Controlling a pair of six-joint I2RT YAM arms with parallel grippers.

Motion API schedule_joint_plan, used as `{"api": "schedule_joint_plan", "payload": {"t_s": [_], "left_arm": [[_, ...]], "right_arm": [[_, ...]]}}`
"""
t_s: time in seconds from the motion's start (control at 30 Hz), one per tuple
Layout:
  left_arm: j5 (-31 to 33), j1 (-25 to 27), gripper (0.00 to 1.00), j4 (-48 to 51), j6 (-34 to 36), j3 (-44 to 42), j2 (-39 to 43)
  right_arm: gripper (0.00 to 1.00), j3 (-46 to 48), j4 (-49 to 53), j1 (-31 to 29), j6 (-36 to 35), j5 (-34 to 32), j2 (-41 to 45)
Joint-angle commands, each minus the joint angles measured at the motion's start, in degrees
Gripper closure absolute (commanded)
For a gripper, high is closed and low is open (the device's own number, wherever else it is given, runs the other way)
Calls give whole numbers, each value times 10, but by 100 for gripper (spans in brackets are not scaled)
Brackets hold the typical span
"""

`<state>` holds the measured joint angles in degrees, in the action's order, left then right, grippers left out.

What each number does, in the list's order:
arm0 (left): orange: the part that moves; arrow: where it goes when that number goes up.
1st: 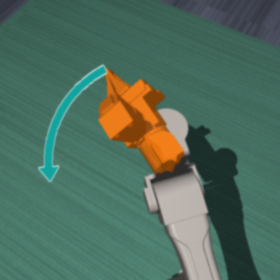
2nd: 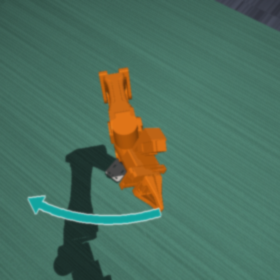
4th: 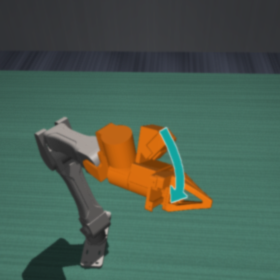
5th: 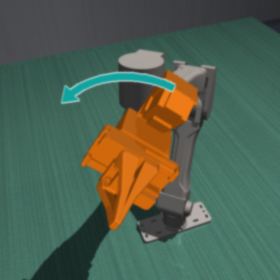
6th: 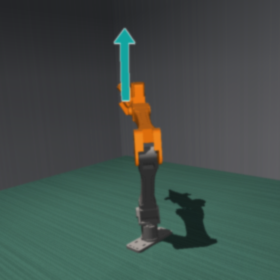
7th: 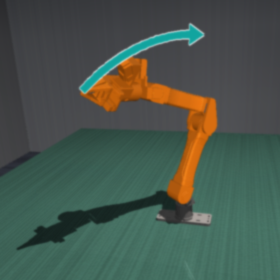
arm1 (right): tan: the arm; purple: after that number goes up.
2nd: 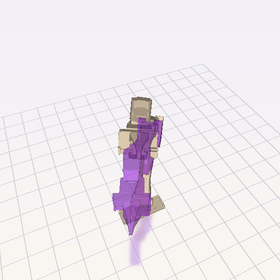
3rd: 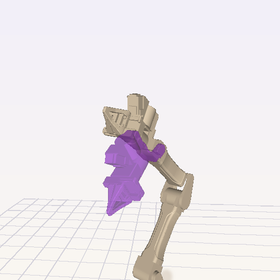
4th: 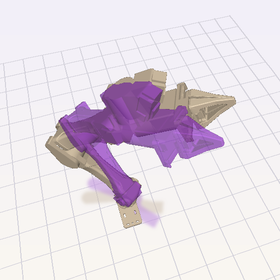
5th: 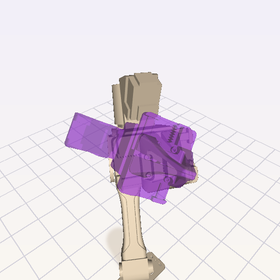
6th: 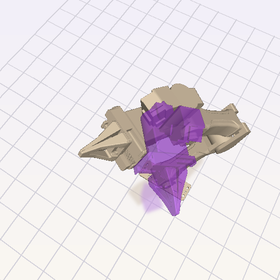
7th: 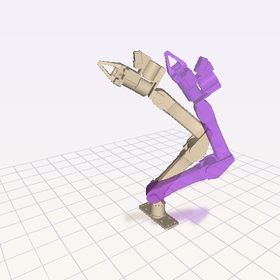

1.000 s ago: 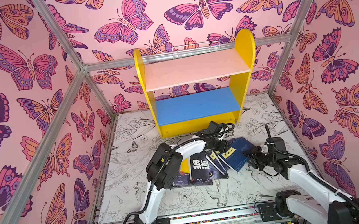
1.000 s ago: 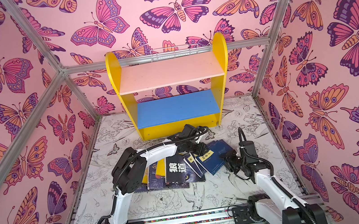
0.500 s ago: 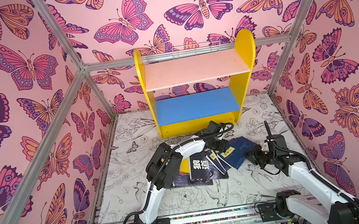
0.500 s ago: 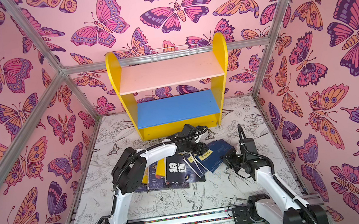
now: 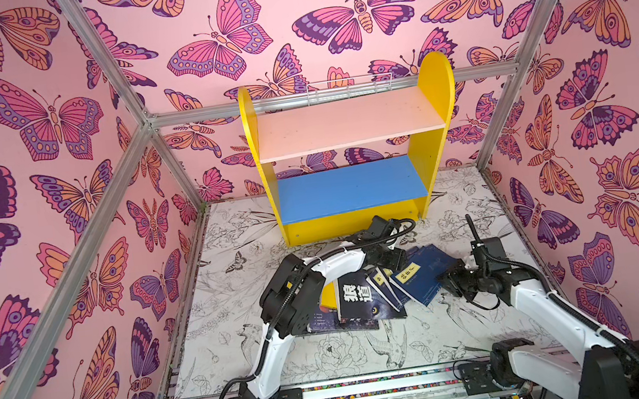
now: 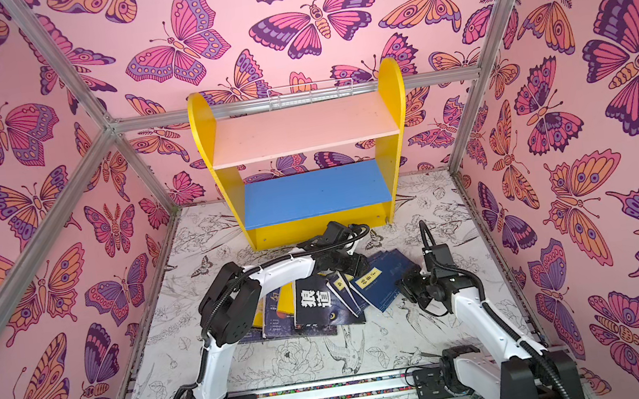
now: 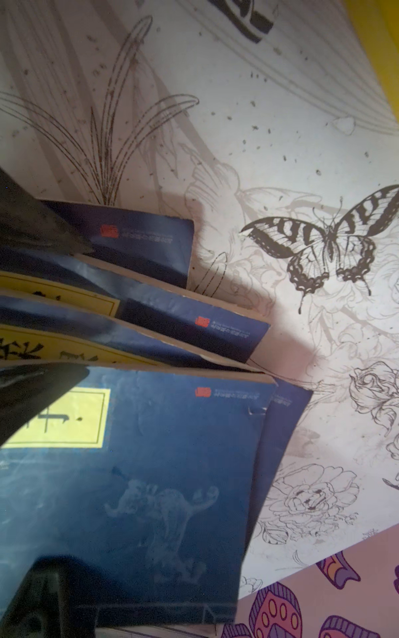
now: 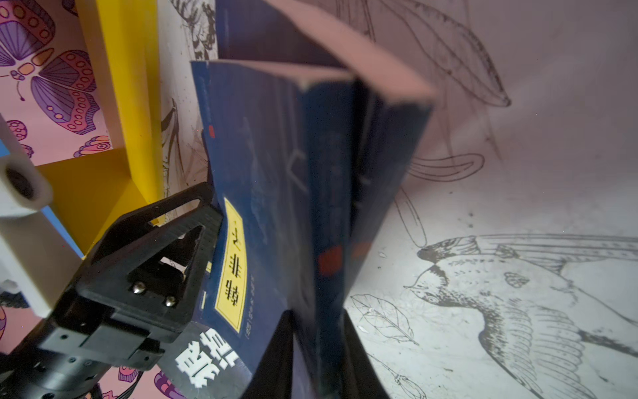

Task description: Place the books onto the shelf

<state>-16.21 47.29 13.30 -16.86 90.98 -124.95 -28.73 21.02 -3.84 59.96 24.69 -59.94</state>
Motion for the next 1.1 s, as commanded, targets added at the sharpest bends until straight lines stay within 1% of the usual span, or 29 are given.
{"api": "schedule_joint_plan", "payload": {"t_s": [0.0, 0.2, 0.4, 0.53, 0.57, 0.6, 0.77, 0.8, 0.83, 0.87, 0.9, 0.97, 1.07], "left_arm": [[8, 6, 46, 59, 5, -24, -3], [7, 9, 46, 59, 6, -19, -9], [10, 10, 47, 59, 8, -19, -8], [10, 10, 47, 59, 10, -21, -10], [9, 10, 47, 59, 10, -20, -10], [8, 10, 47, 60, 10, -20, -10], [17, 11, 47, 60, 5, -22, -9], [27, 11, 47, 59, 3, -24, -7], [45, 10, 45, 58, -2, -26, -2], [64, 10, 43, 55, -5, -29, 3], [90, 10, 37, 51, -3, -34, 15], [168, 10, 30, 38, 8, -49, 49], [308, 2, 20, 4, 22, -87, 145]], "right_arm": [[74, -8, -10, -2, -5, 11, -2], [66, -16, 12, -1, -10, 1, 5], [65, -31, 52, -2, -18, -20, 16], [66, -39, 64, -1, -22, -22, 16], [68, -38, 61, -1, -22, -19, 14], [72, -35, 52, -2, -20, -14, 12], [98, -11, -11, -2, 4, 16, 19], [100, -9, -25, -2, 6, 22, 23], [100, -11, -30, -3, 5, 23, 28], [100, -16, -30, -2, -1, 24, 34], [100, -25, -28, -2, -11, 22, 41], [100, -48, -16, -1, -34, 13, 54], [100, -89, -17, -2, -61, -2, 75]]}}
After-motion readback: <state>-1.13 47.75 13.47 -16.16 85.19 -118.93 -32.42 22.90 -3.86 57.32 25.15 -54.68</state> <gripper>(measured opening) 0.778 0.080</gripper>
